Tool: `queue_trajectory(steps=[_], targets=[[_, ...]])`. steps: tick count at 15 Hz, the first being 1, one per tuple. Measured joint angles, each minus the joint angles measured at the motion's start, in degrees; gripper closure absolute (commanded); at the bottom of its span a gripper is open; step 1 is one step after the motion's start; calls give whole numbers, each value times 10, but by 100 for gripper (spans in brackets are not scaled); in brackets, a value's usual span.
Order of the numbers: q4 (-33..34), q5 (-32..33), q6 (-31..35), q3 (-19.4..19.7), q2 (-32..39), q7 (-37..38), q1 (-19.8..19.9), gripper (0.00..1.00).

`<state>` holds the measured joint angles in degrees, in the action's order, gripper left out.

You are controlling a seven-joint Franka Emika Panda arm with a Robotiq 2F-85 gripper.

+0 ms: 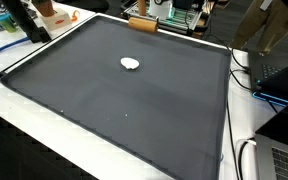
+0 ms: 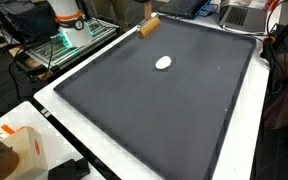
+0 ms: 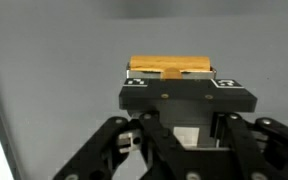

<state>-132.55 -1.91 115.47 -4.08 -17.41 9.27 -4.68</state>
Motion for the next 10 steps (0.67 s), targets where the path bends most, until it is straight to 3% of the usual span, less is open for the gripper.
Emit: queue_trajectory(steps=[5,10], targets=[[-17,0,15,-2,-6,0,0,77],[-97,0,128,-5,-71,20,1,77]])
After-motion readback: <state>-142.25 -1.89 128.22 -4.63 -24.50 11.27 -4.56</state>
